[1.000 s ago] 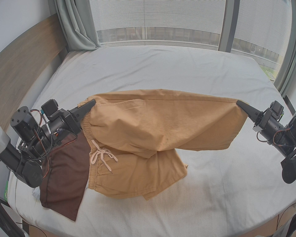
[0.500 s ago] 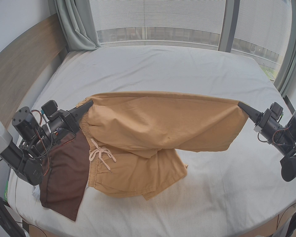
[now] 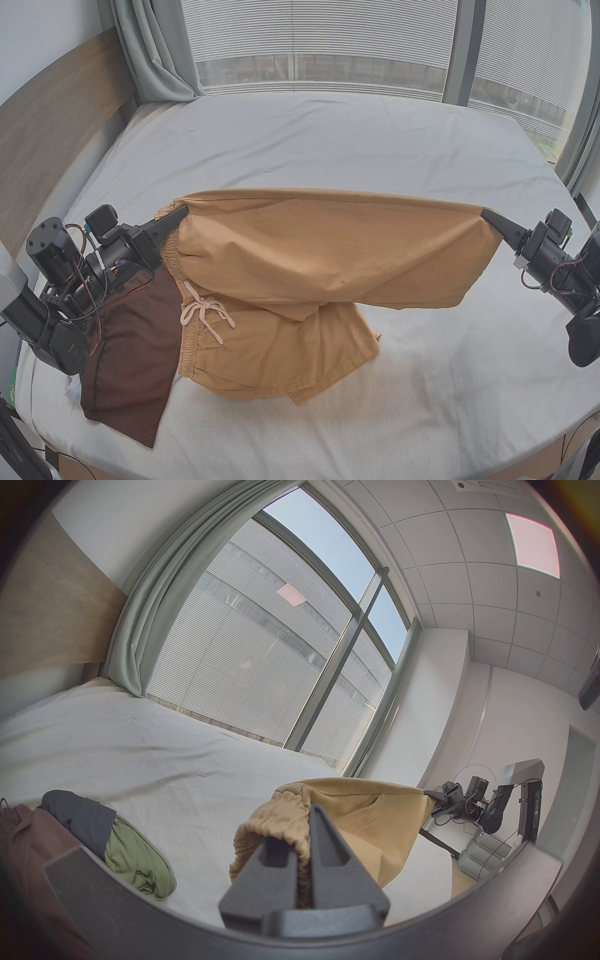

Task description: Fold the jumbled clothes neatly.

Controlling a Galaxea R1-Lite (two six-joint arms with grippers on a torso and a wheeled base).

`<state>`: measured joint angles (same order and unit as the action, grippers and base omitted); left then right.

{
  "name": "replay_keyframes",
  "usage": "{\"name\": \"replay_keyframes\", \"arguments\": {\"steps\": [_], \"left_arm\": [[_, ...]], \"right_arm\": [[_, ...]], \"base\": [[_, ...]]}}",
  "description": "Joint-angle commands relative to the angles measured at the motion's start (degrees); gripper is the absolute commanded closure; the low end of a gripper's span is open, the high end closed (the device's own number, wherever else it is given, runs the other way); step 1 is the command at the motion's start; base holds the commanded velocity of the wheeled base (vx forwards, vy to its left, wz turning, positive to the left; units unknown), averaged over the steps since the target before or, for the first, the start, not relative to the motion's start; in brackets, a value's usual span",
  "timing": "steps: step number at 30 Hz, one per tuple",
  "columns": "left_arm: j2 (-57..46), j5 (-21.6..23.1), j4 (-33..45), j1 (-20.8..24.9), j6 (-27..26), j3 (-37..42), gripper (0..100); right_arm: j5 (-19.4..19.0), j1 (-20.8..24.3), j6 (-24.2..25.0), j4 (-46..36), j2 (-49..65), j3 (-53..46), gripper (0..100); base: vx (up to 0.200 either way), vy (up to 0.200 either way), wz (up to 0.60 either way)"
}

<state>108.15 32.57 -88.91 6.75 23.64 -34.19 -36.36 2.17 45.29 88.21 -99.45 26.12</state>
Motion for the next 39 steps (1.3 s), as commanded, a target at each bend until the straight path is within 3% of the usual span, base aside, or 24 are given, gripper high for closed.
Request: {"name": "replay_keyframes", "arguments": {"steps": [1, 10, 21, 39], "left_arm": [[0.7, -0.1, 0.0, 0.0, -0.1, -0.3, 100], [4.3, -0.7, 0.0, 0.0, 0.5, -2.4, 100], [12.9, -5.2, 0.0, 1.1, 4.1, -11.8, 100], [21.9, -10.9, 0.0, 1.2, 5.5, -23.2, 100]], "right_arm": [[0.1, 0.0, 0.0, 0.0, -0.4, 0.1, 100], [0.5, 0.6, -2.9, -0.1, -4.7, 3.1, 100], [0.6, 0.3, -3.6, 0.0, -12.8, 11.4, 100], [0.8, -0.6, -3.6, 0.1, -23.9, 22.5, 100]], "base": [[0.000, 0.000, 0.00], [0.000, 0.000, 0.00], [0.000, 0.000, 0.00], [0.000, 0.000, 0.00]]}}
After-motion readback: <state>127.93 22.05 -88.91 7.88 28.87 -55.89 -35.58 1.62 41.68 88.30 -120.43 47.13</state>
